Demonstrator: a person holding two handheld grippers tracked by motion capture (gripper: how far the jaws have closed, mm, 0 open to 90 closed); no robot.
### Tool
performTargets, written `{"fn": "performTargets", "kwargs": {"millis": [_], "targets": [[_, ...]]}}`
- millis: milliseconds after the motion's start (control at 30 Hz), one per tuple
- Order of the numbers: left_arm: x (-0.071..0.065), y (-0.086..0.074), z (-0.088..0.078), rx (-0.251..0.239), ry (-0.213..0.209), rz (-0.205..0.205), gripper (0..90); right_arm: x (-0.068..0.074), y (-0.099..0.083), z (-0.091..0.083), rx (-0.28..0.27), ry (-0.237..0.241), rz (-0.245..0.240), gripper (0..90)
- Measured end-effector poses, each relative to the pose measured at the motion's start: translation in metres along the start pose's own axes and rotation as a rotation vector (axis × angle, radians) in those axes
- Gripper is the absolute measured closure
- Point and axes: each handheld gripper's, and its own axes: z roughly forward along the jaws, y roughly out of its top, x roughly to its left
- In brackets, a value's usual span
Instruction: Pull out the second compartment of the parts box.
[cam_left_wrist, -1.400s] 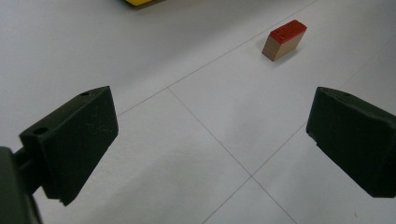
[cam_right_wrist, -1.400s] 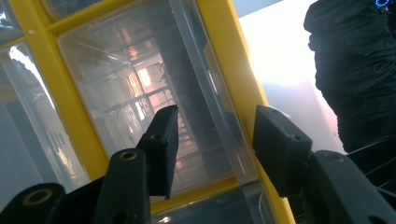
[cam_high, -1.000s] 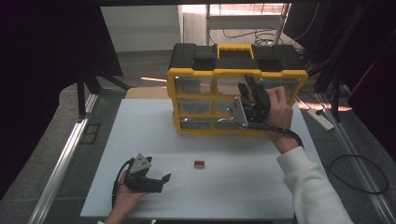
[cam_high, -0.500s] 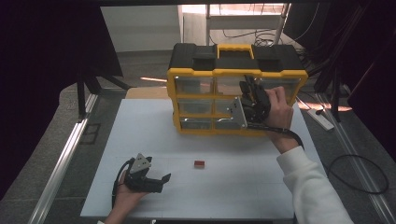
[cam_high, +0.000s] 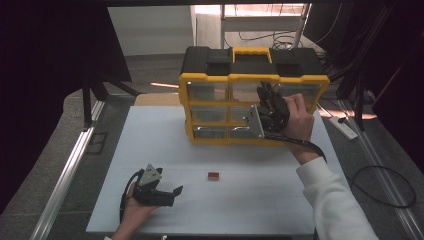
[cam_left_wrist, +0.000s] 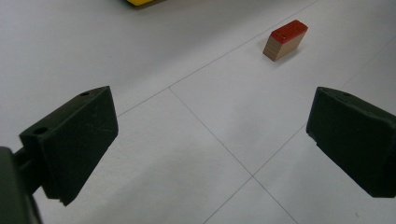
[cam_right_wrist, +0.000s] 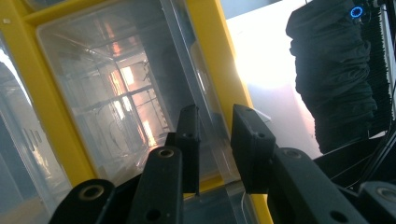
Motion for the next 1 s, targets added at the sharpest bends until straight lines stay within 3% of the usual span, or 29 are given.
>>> {"fn": "performTargets", "kwargs": {"millis": [1000], "targets": [[0.0,0.0,0.0,-0.004,0.0,-0.003,2.2,-0.001,-0.001,-0.012,-0.029,0.0,-0.023,73.8]]}}
